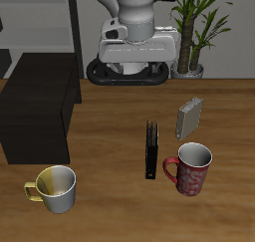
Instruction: Place the black book in the top region of the shelf
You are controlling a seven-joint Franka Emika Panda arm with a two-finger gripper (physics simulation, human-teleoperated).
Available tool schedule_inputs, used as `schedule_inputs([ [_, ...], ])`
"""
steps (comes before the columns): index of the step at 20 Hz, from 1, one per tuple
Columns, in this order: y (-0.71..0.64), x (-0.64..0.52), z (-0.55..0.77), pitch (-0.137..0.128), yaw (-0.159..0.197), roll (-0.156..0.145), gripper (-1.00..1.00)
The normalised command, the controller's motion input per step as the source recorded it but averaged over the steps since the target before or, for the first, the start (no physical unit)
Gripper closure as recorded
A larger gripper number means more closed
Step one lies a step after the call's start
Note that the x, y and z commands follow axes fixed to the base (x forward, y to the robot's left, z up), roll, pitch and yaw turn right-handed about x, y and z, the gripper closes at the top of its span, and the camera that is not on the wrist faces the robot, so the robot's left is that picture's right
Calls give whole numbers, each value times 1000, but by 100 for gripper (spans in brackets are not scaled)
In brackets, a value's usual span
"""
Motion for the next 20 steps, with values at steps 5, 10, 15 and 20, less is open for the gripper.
schedule_inputs([
  [5, 64, 297, -73, 10, -14, -12, -100],
  [10, 35, 228, -137, -14, 19, 5, -100],
  [15, -11, 184, -181, 18, 0, 9, -100],
  [20, -79, 201, -255, -9, 30, -9, -100],
])
